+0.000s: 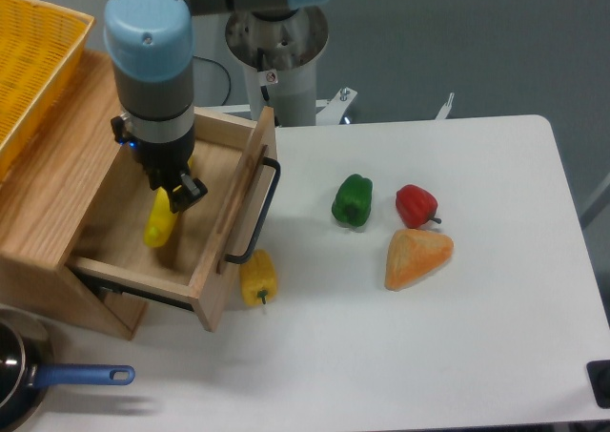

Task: Place the banana in the top drawer
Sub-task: 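Raise the open gripper out of the drawer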

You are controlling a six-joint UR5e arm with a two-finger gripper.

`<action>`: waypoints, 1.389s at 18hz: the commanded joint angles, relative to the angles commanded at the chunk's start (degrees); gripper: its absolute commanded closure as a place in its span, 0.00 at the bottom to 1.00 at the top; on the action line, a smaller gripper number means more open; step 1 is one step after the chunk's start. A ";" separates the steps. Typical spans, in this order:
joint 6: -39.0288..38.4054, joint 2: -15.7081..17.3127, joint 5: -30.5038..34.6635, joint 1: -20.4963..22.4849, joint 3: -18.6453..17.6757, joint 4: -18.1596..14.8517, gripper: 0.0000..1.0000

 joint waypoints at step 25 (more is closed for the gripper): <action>11.95 3.43 1.93 9.93 -0.53 -2.55 0.50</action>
